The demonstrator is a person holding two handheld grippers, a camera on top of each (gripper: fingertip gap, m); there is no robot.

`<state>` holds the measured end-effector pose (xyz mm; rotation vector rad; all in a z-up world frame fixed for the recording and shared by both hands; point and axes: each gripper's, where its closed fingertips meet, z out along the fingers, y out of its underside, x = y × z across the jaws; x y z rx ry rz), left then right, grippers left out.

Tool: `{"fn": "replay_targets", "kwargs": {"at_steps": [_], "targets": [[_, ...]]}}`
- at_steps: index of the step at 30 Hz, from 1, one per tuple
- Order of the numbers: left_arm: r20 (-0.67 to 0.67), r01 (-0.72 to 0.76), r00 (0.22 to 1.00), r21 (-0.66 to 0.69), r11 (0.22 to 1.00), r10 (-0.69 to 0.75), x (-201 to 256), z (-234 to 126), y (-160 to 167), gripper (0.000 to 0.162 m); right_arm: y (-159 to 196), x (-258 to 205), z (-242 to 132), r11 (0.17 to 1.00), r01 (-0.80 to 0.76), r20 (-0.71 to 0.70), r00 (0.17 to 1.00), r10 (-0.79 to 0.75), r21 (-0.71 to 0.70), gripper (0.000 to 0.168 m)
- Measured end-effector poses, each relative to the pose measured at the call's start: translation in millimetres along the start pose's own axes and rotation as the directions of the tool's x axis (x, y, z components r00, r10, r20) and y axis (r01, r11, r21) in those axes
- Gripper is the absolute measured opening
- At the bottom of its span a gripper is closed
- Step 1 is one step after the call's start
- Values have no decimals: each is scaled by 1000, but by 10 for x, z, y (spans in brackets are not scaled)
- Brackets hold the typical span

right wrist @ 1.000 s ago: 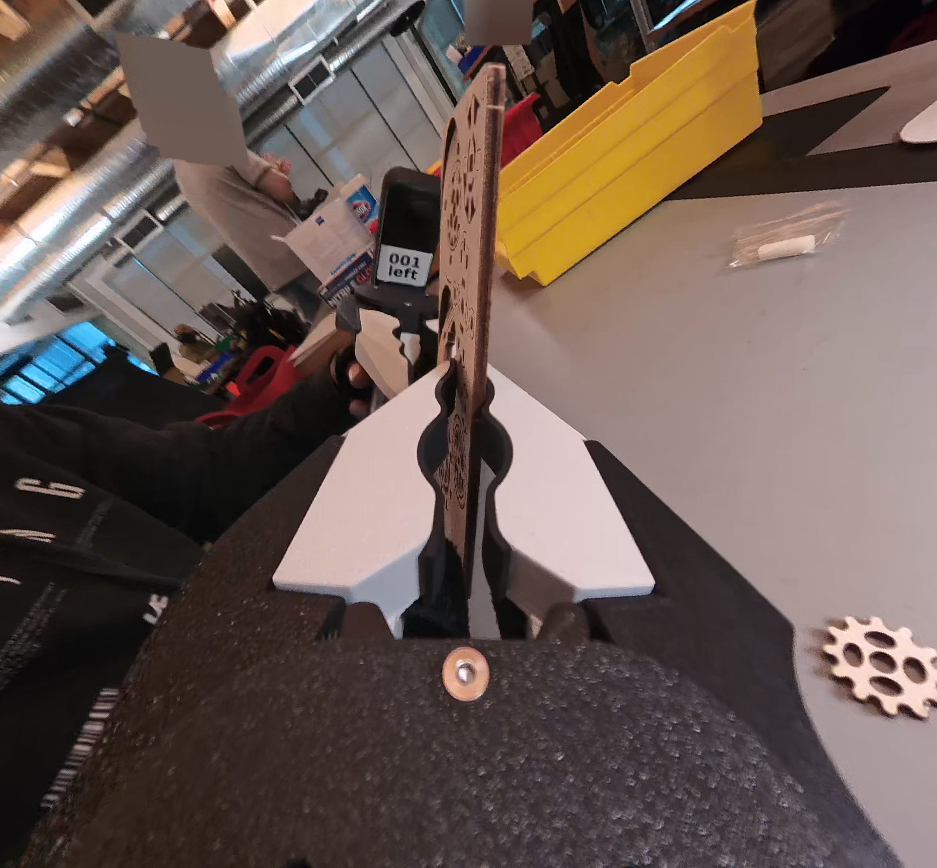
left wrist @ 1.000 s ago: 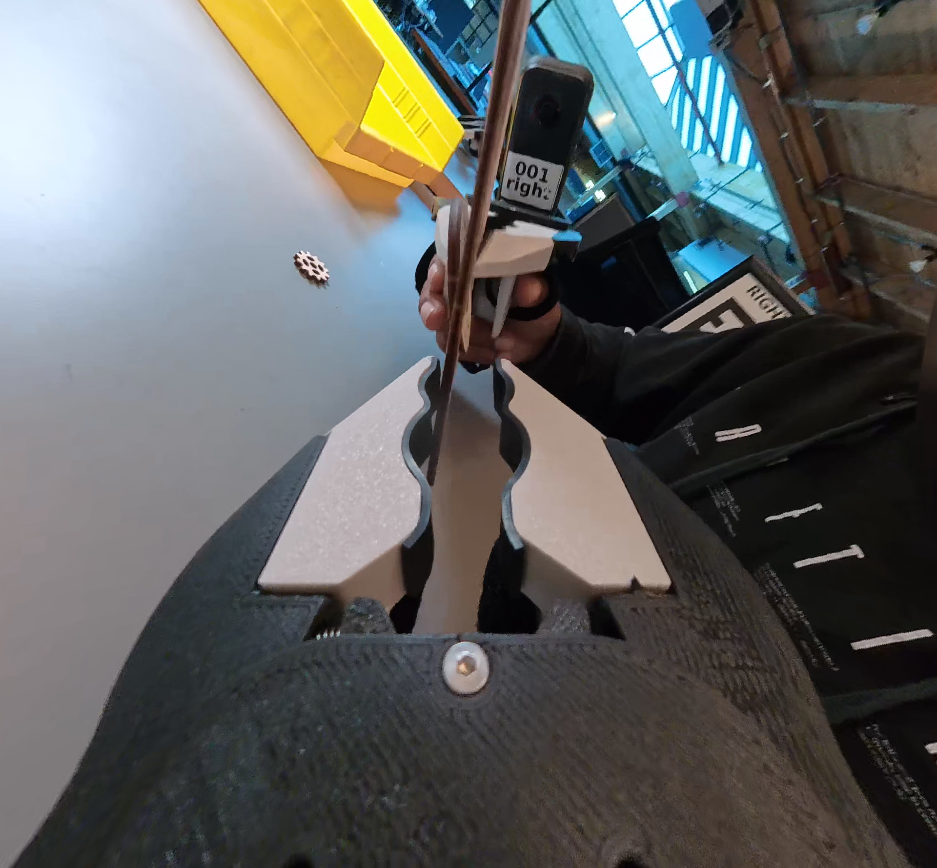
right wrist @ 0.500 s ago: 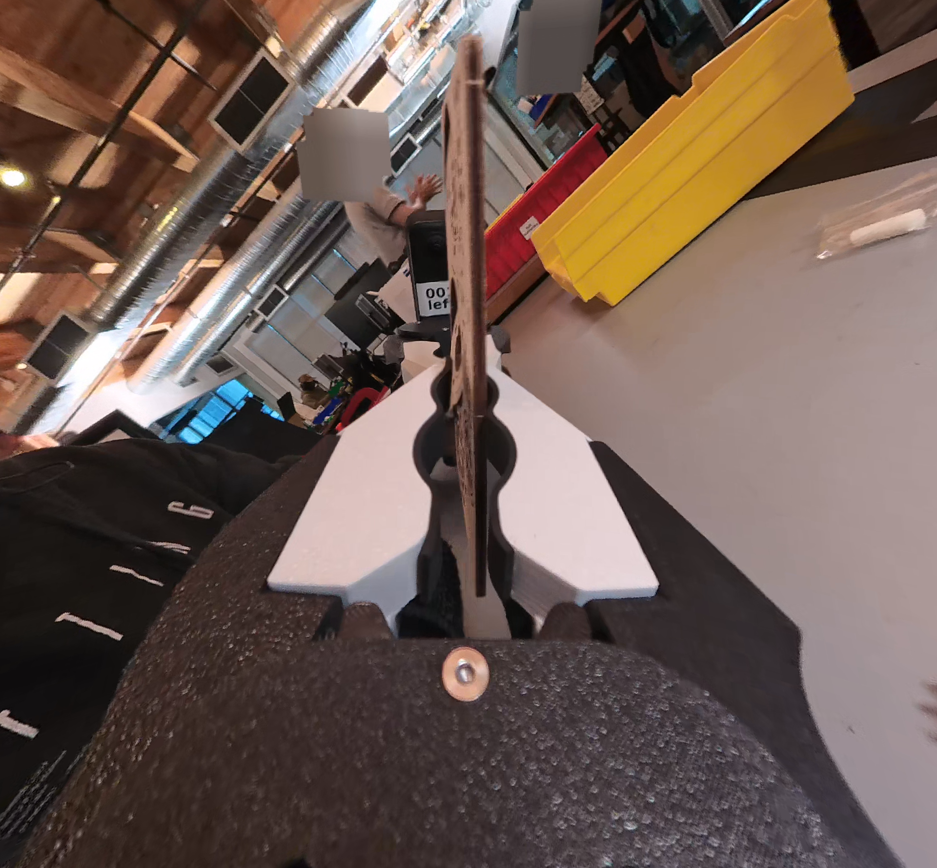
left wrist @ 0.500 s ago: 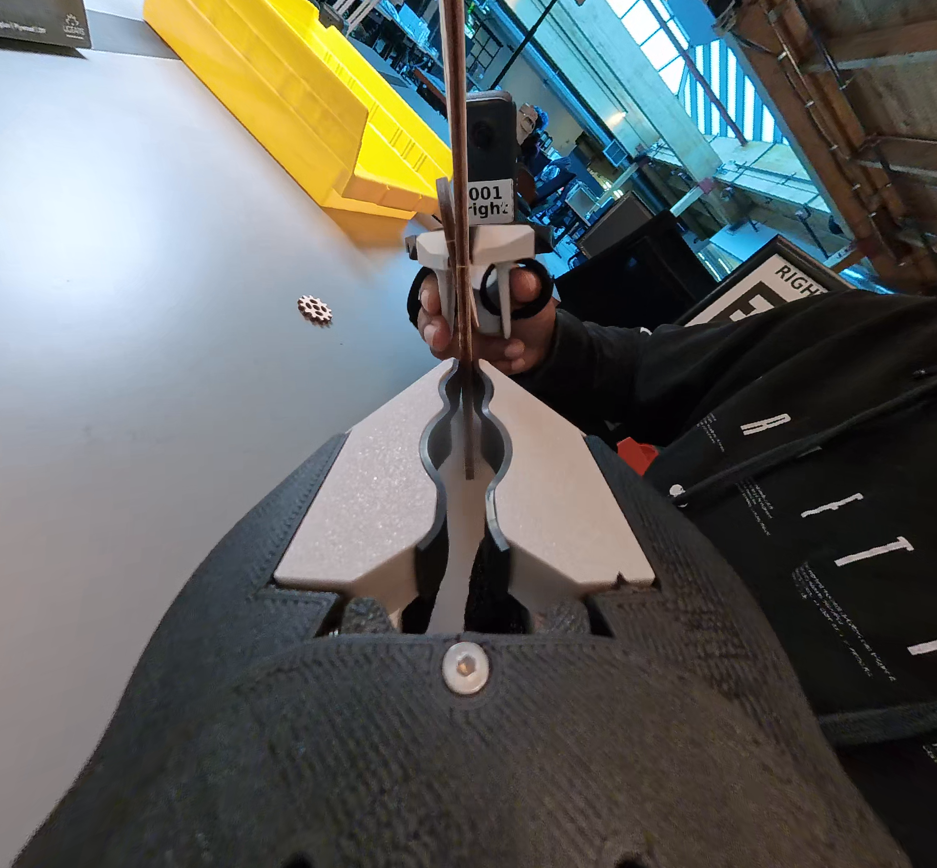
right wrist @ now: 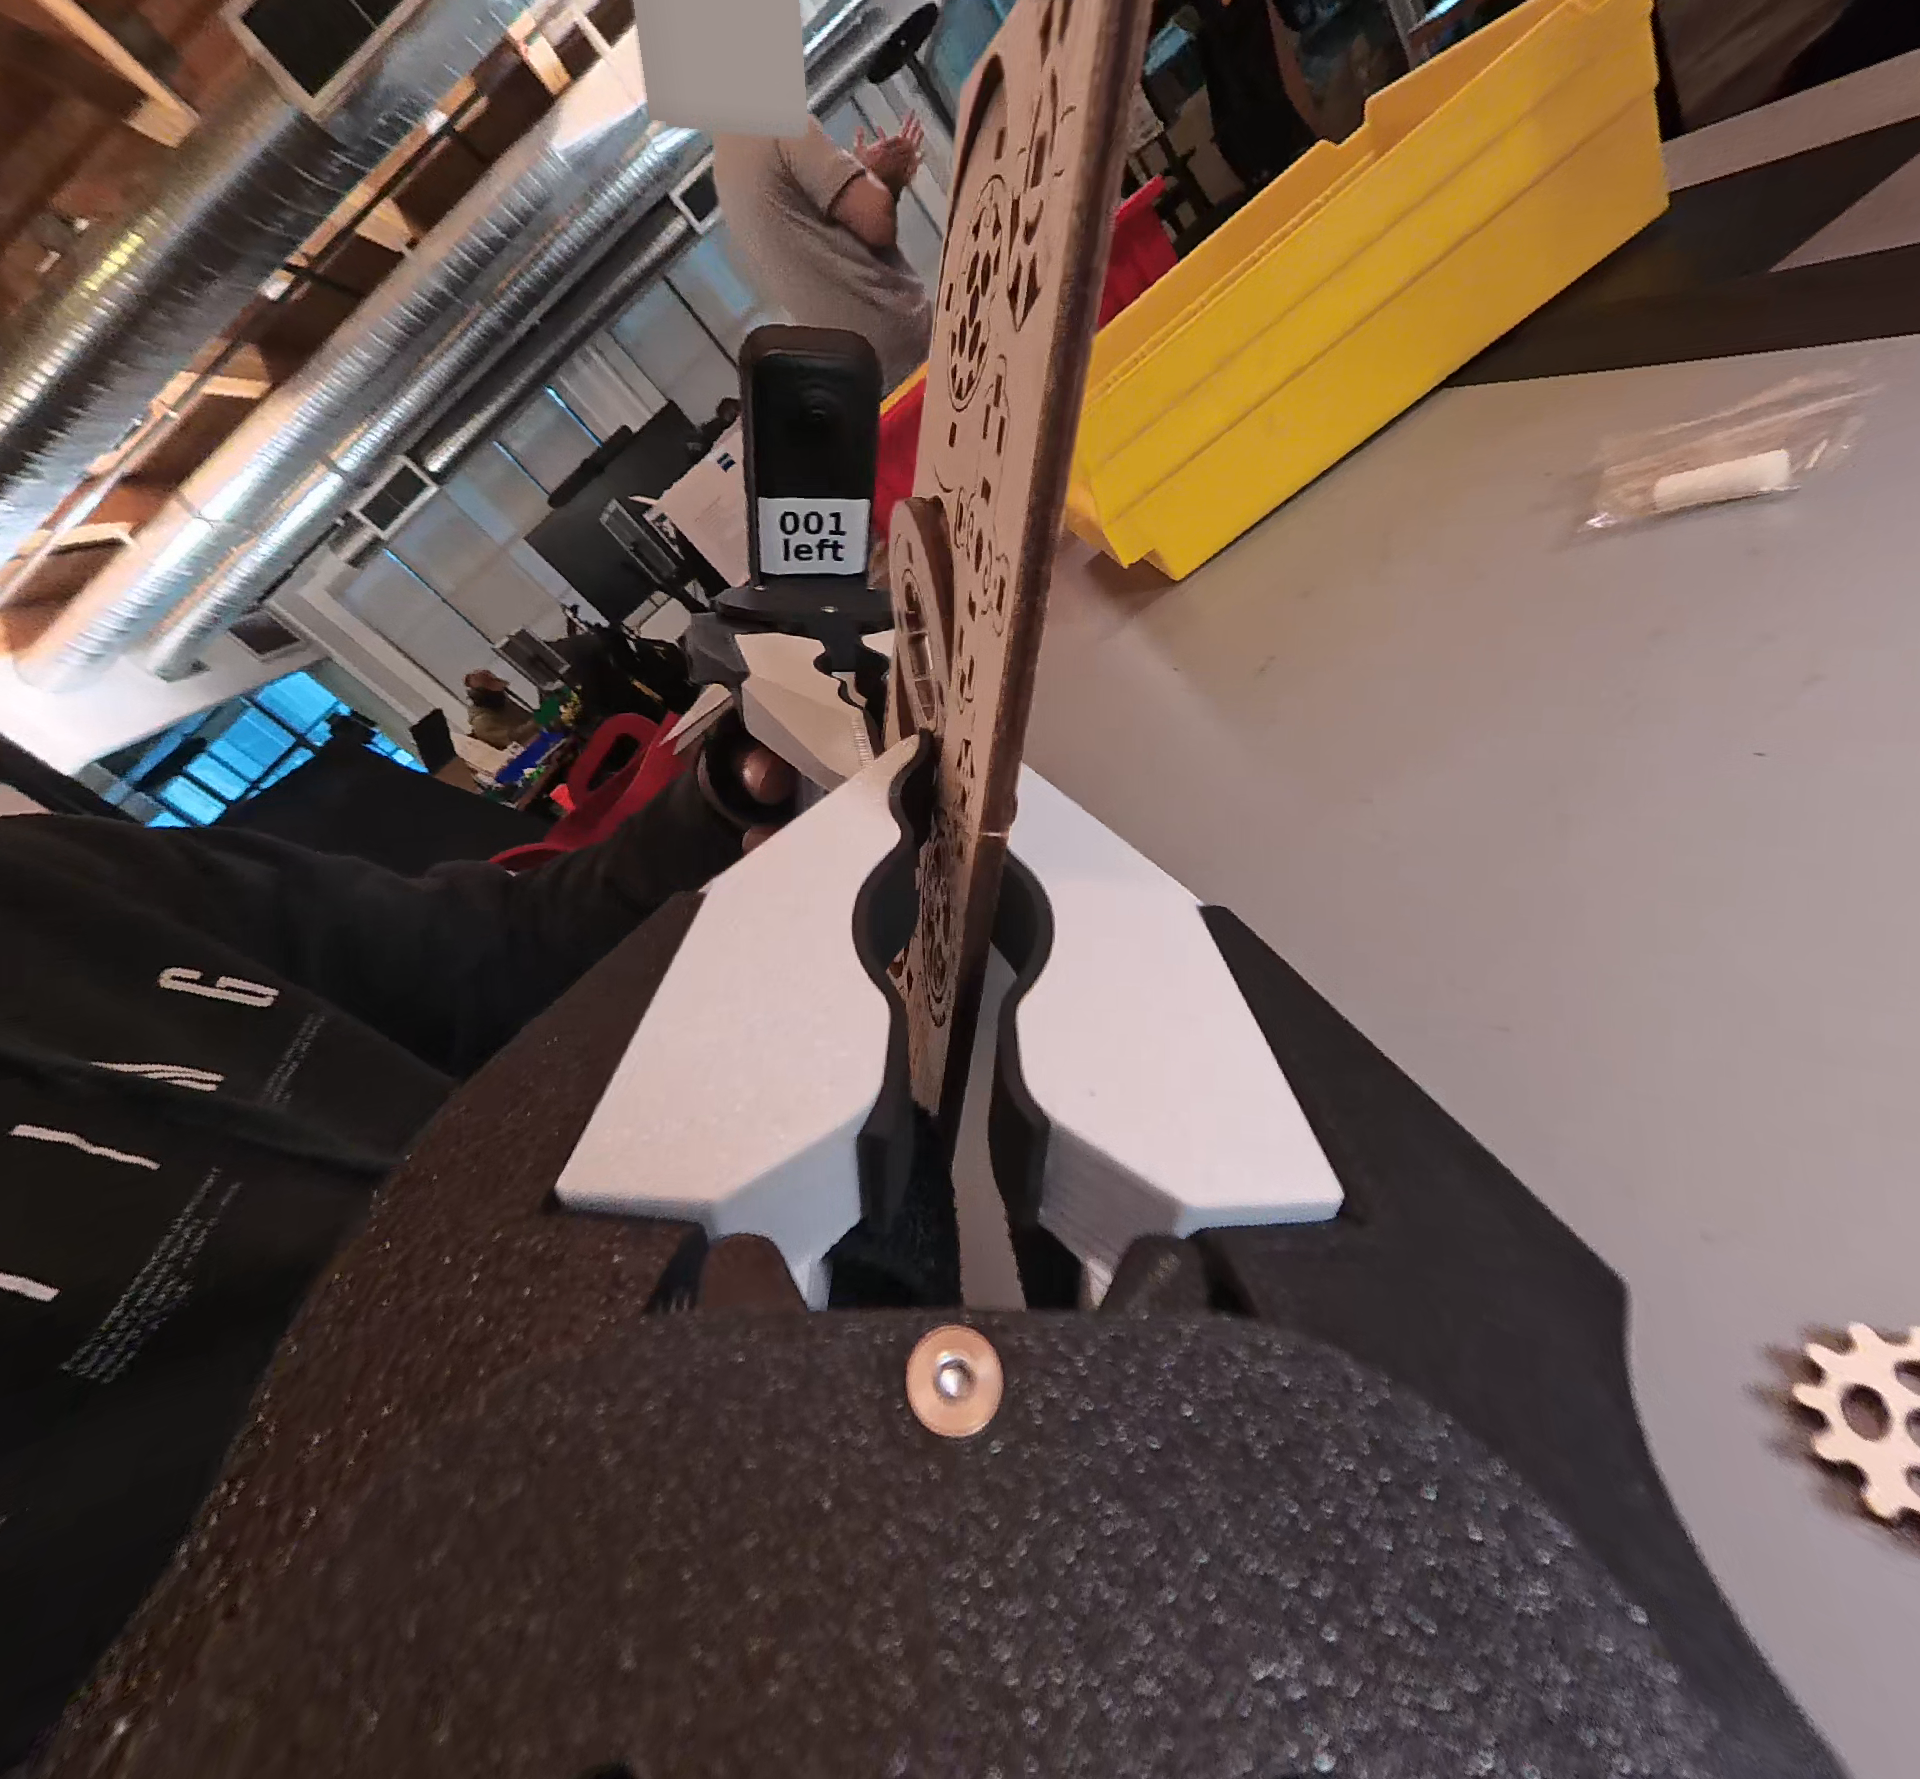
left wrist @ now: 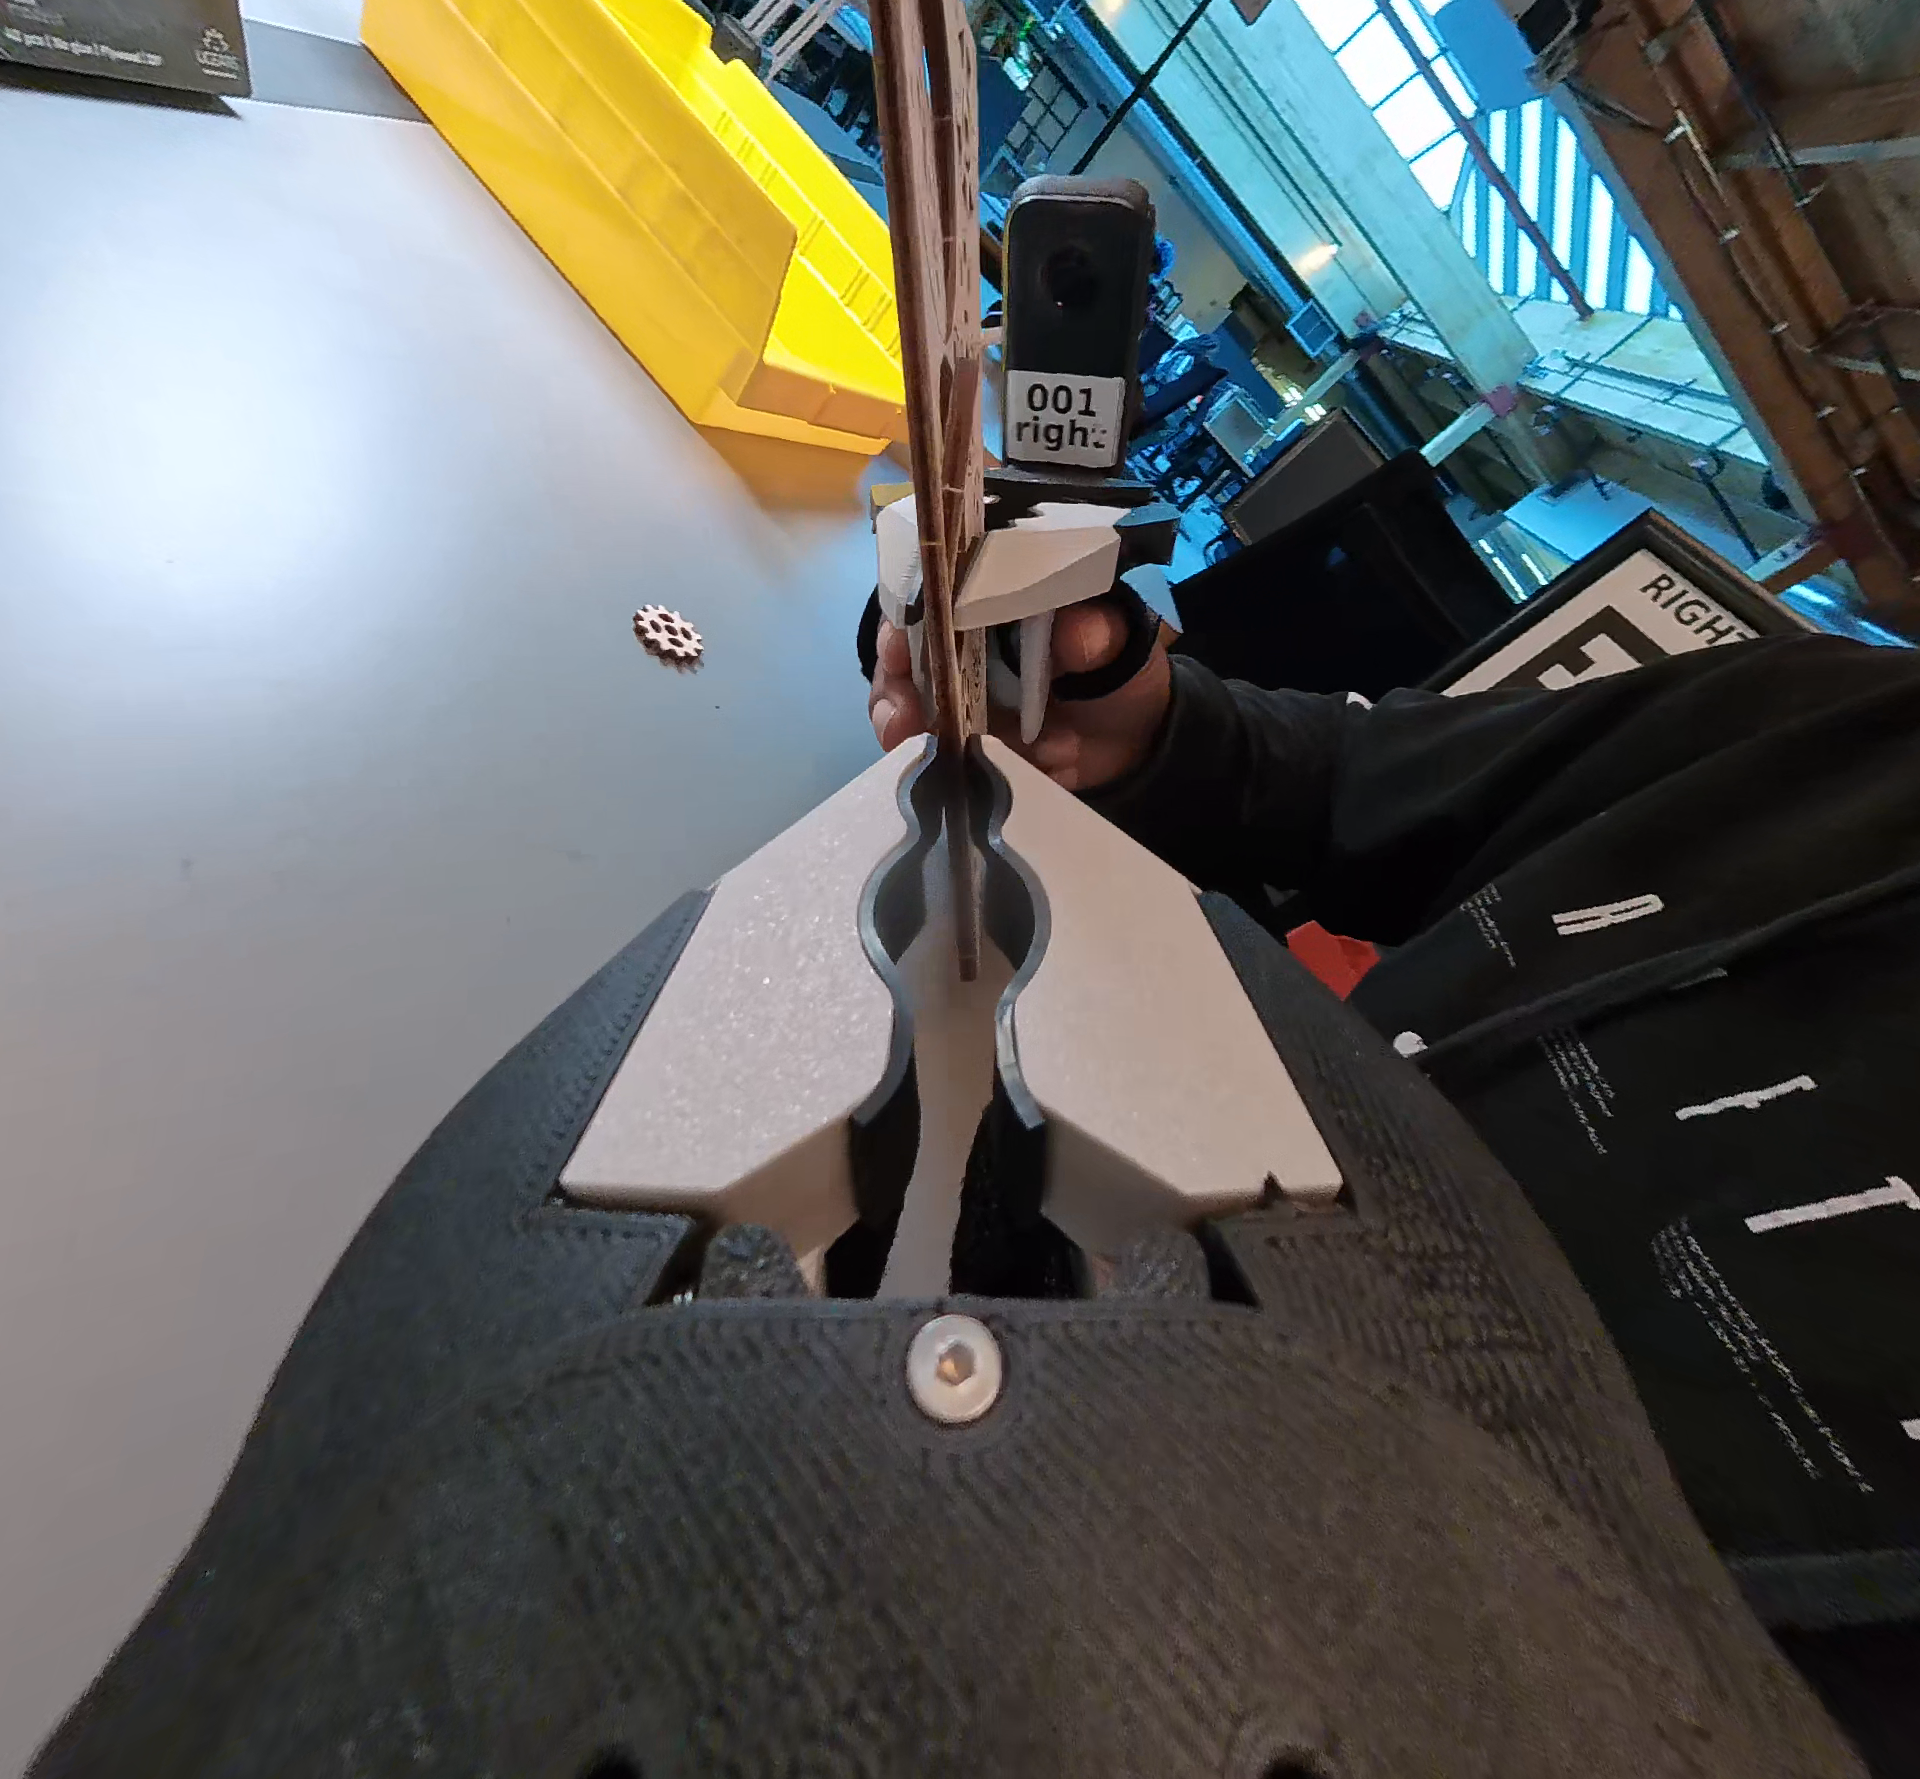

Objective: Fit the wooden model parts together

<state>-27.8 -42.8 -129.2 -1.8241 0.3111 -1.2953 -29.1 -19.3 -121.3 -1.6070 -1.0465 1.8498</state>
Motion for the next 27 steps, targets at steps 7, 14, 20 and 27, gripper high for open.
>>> {"fn": "replay_targets", "kwargs": {"at_steps": [7, 14, 20, 27], "targets": [[7, -4, 1000, -2, 1000, 4, -18, 2, 6, 2, -3, 2, -1, 999, -42, 3, 999, 42, 2, 4], [-61, 52, 997, 6, 999, -51, 55, 10, 1, 2, -115, -41, -23, 995, -80, 63, 995, 77, 53, 4], [-46, 35, 998, 1, 999, -34, 68, 25, 9, 3, -106, 10, -25, 997, -65, 28, 998, 63, 50, 4], [16, -36, 999, -13, 999, 36, 32, 44, 29, 4, -79, 62, -33, 998, -46, -11, 999, 46, 35, 4]]}}
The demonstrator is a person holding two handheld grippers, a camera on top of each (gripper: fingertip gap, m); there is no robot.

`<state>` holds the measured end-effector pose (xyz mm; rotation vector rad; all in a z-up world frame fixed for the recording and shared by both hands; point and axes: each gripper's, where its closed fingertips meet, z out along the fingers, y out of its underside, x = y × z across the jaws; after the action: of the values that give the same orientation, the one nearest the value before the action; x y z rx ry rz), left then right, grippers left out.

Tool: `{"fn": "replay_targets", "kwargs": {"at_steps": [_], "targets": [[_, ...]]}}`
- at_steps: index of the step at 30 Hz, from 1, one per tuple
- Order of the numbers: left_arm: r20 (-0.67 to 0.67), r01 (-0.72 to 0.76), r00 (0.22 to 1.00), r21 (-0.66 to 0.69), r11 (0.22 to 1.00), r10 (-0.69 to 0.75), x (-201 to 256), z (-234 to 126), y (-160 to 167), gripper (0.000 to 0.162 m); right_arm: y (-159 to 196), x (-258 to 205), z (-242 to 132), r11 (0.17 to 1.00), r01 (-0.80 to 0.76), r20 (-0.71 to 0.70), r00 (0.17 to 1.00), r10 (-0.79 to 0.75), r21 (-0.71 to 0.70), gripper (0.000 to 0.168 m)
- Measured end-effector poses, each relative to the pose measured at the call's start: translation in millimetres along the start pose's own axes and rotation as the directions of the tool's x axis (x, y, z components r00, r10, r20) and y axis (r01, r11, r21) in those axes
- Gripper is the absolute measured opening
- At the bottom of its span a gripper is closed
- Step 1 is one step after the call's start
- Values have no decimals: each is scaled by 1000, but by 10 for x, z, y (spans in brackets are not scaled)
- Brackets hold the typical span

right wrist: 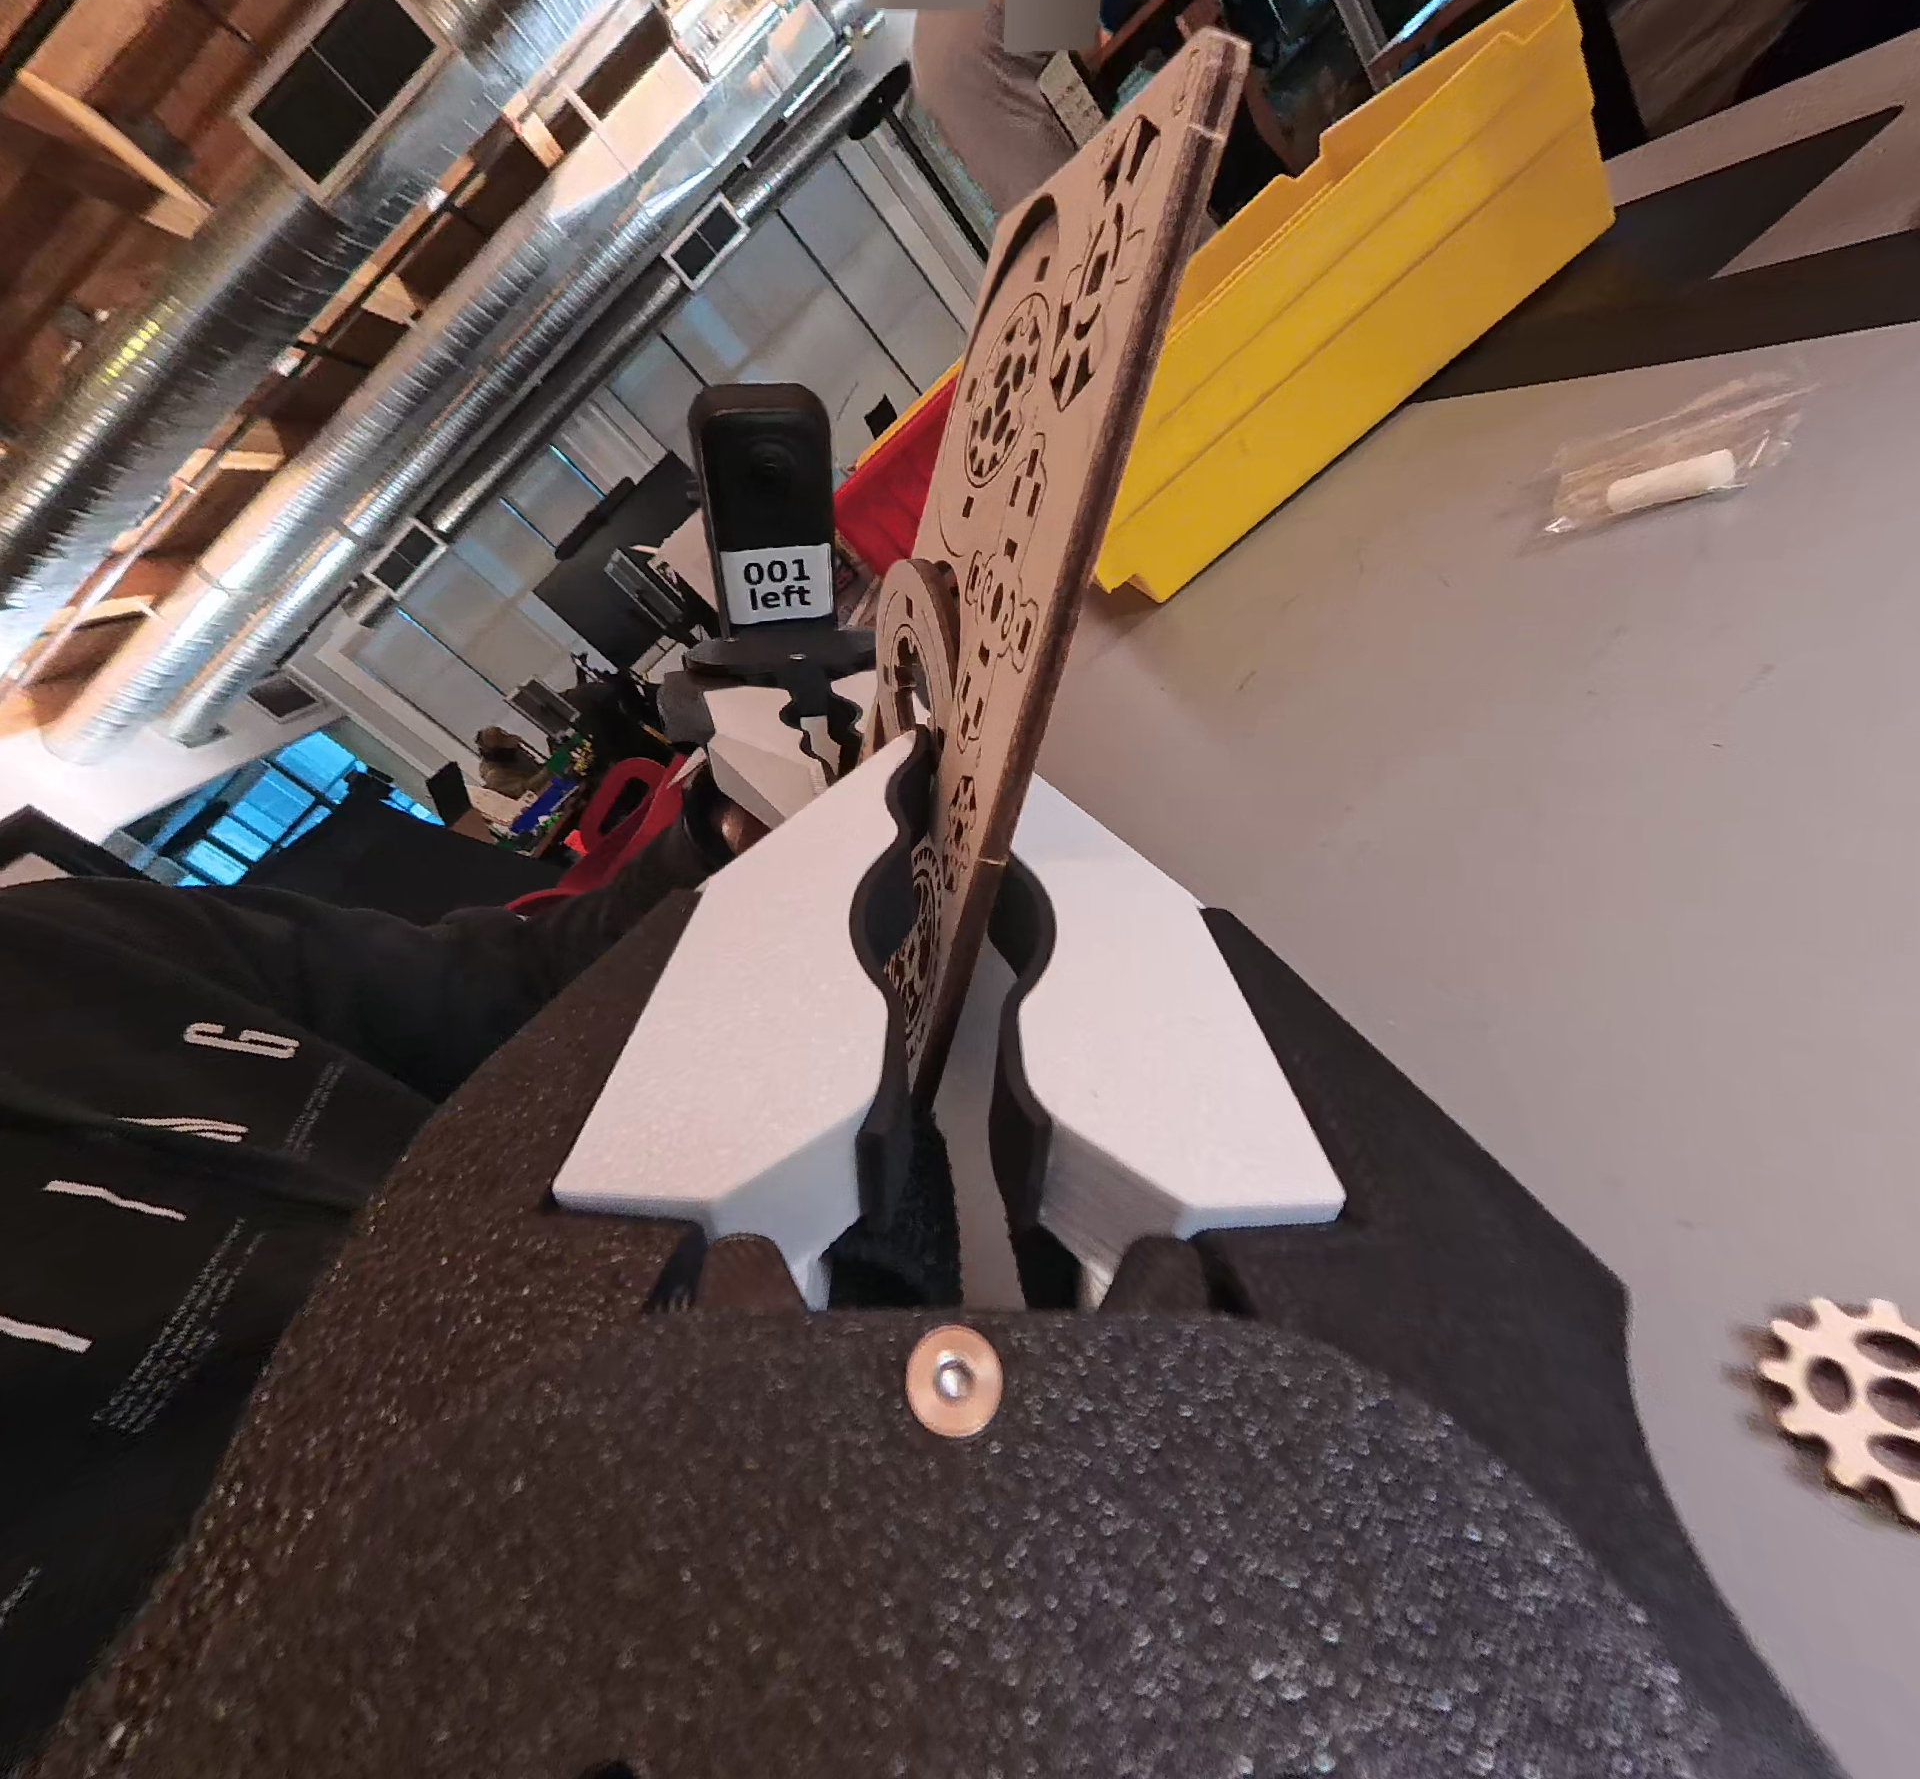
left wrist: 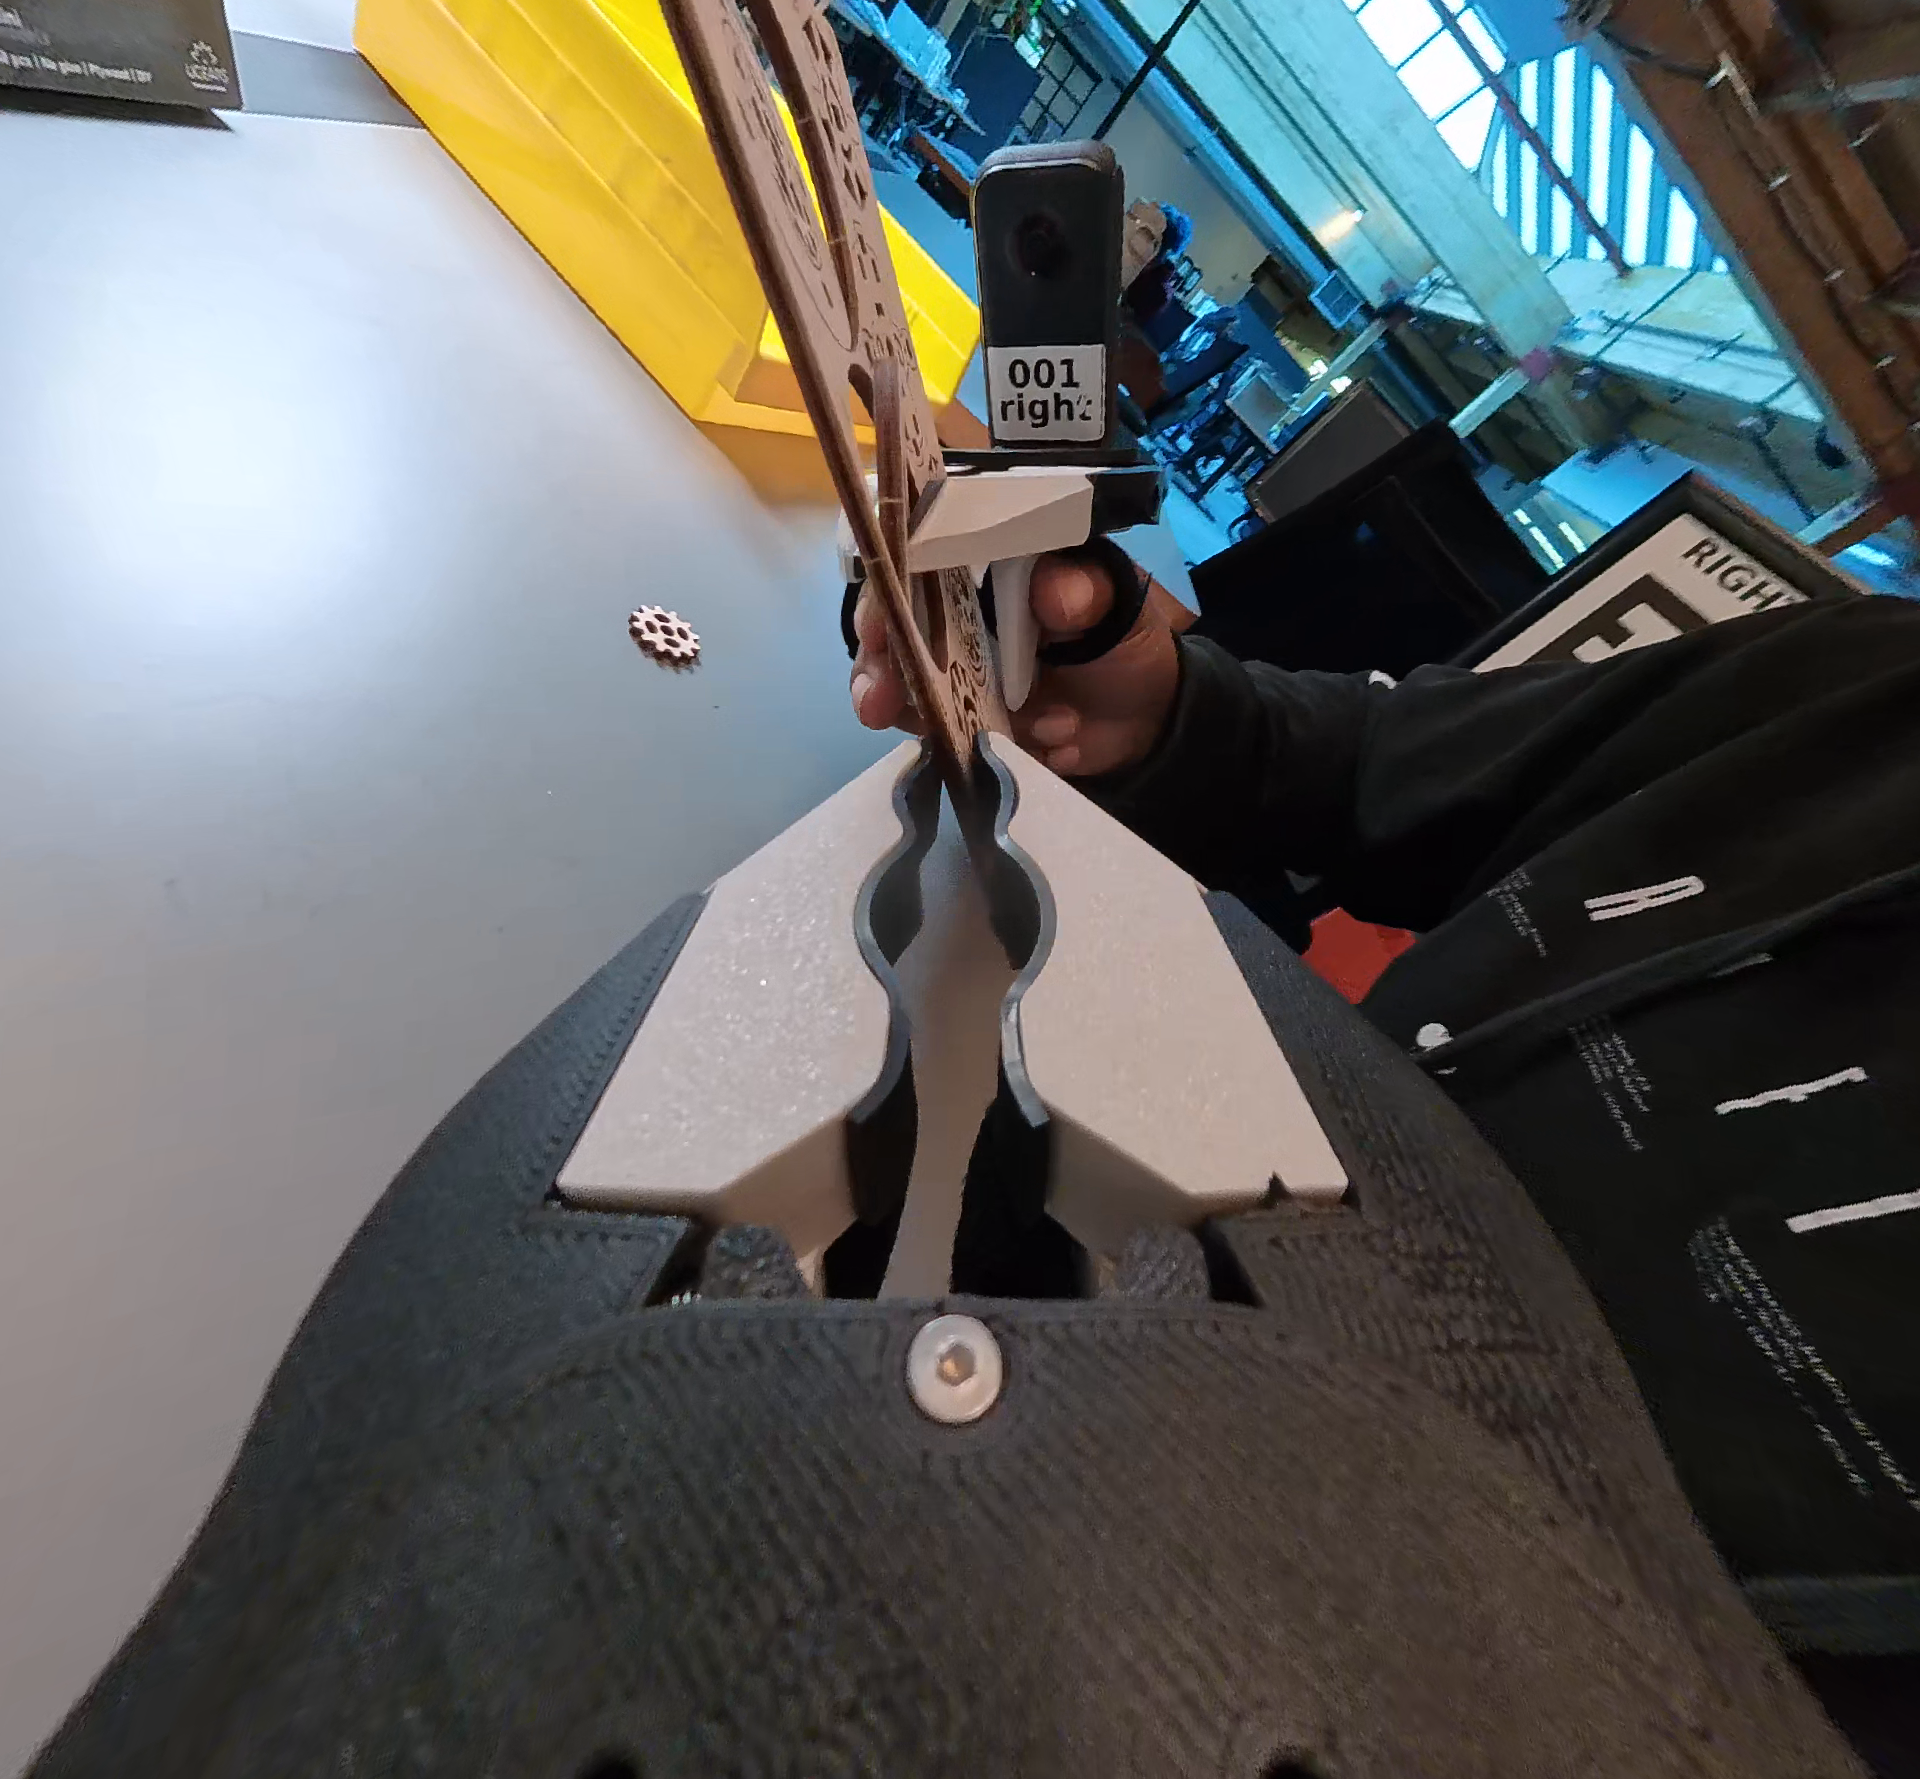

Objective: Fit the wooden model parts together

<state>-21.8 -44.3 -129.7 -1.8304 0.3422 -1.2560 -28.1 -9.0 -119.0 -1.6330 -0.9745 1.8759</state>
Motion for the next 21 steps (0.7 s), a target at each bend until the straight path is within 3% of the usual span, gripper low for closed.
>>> {"fn": "replay_targets", "kwargs": {"at_steps": [3, 11, 21], "targets": [[9, -19, 1000, -6, 1000, 19, -23, -1, 14, 4, 3, -17, 1, 999, 33, 1, 999, -33, -10, 4], [-89, 25, 996, 7, 1000, -25, 116, -23, -19, 2, -196, -237, -55, 995, -85, 213, 974, 71, 56, 2], [-59, -31, 998, 19, 999, 32, 152, 4, -34, 5, -166, -122, -70, 999, 16, 85, 996, -19, 40, 3]]}}
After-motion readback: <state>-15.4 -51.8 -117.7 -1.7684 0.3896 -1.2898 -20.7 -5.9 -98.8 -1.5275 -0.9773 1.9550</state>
